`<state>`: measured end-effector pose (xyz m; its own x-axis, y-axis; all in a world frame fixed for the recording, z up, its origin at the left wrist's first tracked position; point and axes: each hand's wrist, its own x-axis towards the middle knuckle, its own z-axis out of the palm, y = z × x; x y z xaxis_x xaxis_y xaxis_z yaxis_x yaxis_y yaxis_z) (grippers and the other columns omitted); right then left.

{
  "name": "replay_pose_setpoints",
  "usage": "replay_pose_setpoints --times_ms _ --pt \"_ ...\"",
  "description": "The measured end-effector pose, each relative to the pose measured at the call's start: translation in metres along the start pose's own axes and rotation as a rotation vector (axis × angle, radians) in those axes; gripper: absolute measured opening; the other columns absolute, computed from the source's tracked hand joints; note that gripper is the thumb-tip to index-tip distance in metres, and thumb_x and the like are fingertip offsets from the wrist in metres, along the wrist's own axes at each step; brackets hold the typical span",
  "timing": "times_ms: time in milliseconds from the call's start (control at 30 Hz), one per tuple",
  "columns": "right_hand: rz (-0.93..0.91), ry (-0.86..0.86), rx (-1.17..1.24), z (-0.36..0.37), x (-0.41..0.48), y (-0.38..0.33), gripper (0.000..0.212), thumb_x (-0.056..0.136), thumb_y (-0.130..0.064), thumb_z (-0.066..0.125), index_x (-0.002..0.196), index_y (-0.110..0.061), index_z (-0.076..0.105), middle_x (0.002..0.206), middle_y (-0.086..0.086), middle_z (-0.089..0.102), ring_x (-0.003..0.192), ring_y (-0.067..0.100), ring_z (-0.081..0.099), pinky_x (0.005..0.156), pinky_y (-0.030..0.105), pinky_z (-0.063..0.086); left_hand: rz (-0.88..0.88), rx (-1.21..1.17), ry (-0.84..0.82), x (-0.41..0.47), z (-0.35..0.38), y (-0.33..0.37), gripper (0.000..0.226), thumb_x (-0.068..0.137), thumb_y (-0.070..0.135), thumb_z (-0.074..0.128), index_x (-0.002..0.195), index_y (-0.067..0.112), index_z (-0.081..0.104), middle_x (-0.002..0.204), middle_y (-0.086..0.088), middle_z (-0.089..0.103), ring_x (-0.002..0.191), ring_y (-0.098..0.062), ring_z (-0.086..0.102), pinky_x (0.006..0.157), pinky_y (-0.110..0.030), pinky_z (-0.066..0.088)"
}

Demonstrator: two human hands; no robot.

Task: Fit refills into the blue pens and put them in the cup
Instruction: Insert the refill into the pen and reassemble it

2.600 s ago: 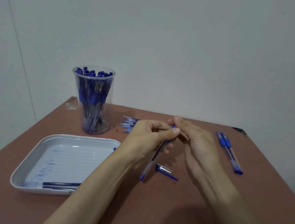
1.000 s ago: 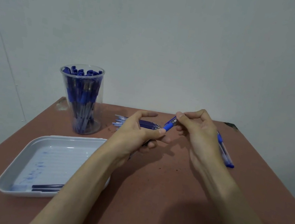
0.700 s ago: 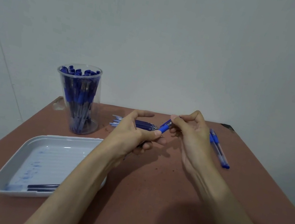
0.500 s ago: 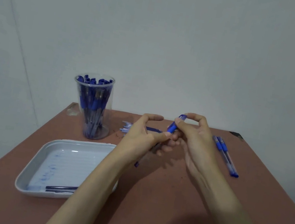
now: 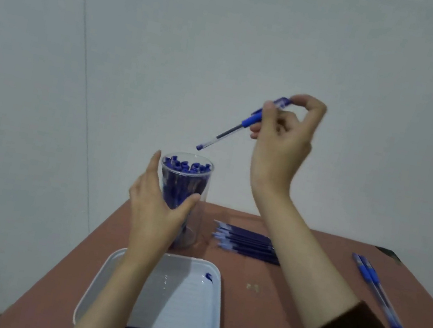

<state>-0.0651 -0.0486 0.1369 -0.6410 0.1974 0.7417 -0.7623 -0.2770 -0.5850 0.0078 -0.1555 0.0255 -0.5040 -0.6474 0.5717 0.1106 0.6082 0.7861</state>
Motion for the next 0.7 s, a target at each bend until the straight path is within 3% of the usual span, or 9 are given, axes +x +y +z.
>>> replay_pose_setpoints --times_ms 133,233,333,533,600,700 --pt "-0.134 -0.309 -0.227 0.033 -0.011 0.023 0.018 0.093 -0.004 0.054 0.103 -0.013 0.041 0.063 0.006 0.062 0.057 0.021 0.060 0.059 0.034 0.051 -0.006 -0.011 -0.012 0.000 0.006 -0.008 0.098 0.073 0.029 0.079 0.149 0.026 0.018 0.133 -0.003 0.052 0.120 -0.025 0.046 0.098 -0.034 0.038" --pt "-0.087 -0.551 -0.370 0.040 -0.019 0.040 0.017 0.094 -0.008 0.054 0.103 -0.016 0.041 0.066 0.014 0.063 0.060 0.027 0.059 0.064 0.043 0.050 -0.012 -0.057 -0.018 0.000 0.007 -0.009 0.099 0.070 0.039 0.078 0.148 0.027 0.018 0.134 -0.001 0.052 0.122 -0.024 0.048 0.100 -0.038 0.041" --pt "-0.052 -0.717 -0.575 0.039 -0.022 0.051 0.017 0.092 -0.016 0.059 0.099 -0.020 0.044 0.071 0.007 0.067 0.068 0.022 0.058 0.065 0.036 0.048 -0.030 -0.076 -0.020 -0.001 0.008 -0.008 0.099 0.065 0.049 0.069 0.147 0.030 0.018 0.132 0.002 0.053 0.122 -0.023 0.049 0.100 -0.039 0.043" --pt "0.157 -0.862 -0.659 0.038 -0.014 0.051 0.024 0.086 -0.023 0.069 0.068 -0.024 0.053 0.078 -0.003 0.067 0.082 0.017 0.064 0.075 0.032 0.050 -0.054 -0.079 -0.025 -0.001 0.008 -0.010 0.097 0.065 0.049 0.067 0.146 0.032 0.017 0.134 0.003 0.054 0.122 -0.024 0.049 0.098 -0.042 0.045" --pt "0.169 -0.913 -0.693 0.038 -0.011 0.049 0.025 0.088 -0.024 0.068 0.065 -0.020 0.057 0.070 -0.009 0.060 0.079 0.014 0.059 0.070 0.026 0.044 -0.054 -0.081 -0.021 -0.003 0.007 -0.008 0.096 0.065 0.048 0.067 0.147 0.031 0.018 0.132 0.004 0.054 0.122 -0.024 0.048 0.099 -0.043 0.045" --pt "0.110 -0.939 -0.743 0.034 -0.008 0.045 0.030 0.092 -0.030 0.061 0.067 -0.015 0.062 0.061 -0.014 0.050 0.083 0.018 0.047 0.076 0.030 0.037 -0.057 -0.078 -0.012 -0.003 0.007 -0.008 0.094 0.067 0.046 0.068 0.146 0.030 0.019 0.131 0.002 0.056 0.120 -0.025 0.050 0.098 -0.045 0.045"
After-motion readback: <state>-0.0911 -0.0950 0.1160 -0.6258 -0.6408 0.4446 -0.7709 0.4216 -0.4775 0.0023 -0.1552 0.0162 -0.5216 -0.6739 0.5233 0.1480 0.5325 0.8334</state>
